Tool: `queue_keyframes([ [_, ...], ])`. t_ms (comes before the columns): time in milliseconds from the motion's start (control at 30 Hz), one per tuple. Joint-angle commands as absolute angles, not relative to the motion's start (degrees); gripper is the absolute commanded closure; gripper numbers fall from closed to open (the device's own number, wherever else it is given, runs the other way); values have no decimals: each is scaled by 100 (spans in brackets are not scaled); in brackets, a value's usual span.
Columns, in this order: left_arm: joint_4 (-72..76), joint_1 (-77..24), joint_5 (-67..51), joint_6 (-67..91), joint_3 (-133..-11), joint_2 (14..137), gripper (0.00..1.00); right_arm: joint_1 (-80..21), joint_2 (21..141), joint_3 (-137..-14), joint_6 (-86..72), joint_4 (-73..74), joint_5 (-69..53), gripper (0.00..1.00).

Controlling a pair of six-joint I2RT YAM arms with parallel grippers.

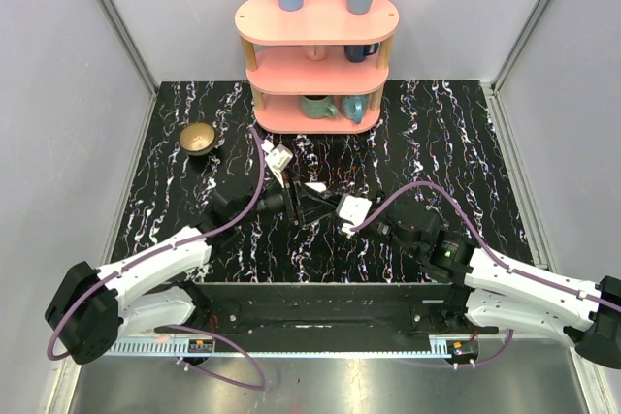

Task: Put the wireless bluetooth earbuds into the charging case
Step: Pass from the right arm to the left

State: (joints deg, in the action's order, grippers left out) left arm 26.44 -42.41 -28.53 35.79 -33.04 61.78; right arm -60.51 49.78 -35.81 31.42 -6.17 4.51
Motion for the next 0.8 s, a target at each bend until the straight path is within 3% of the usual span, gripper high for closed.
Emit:
queue_keyframes([
  [0, 2646, -4280, -2786, 3410, -3516, 5959, 44, -6091, 4948, -3612, 3138, -993, 554, 92],
  [333, 2795, -4280, -2935, 3472, -3533, 6117, 56, -6091, 4922, -3612, 3164, -993, 457, 92],
  [567, 2769, -4289, -3015, 3454, -3568, 6170, 68, -6091, 4948, -3612, 3217, -940, 316, 90],
  [600, 2777, -4280, -3015, 3463, -3568, 6161, 75, -6091, 4948, -3612, 3217, -932, 299, 89],
  [667, 2769, -4280, -3050, 3437, -3568, 6161, 81, -6091, 4957, -3612, 3226, -967, 299, 82],
  [700, 2769, -4280, -3059, 3428, -3568, 6161, 85, -6091, 4957, -3612, 3226, -993, 325, 75],
  [733, 2786, -4280, -3067, 3419, -3568, 6161, 90, -6091, 4948, -3604, 3182, -1019, 369, 60],
  [767, 2795, -4280, -3067, 3410, -3551, 6161, 93, -6100, 4931, -3595, 3156, -1063, 378, 55],
])
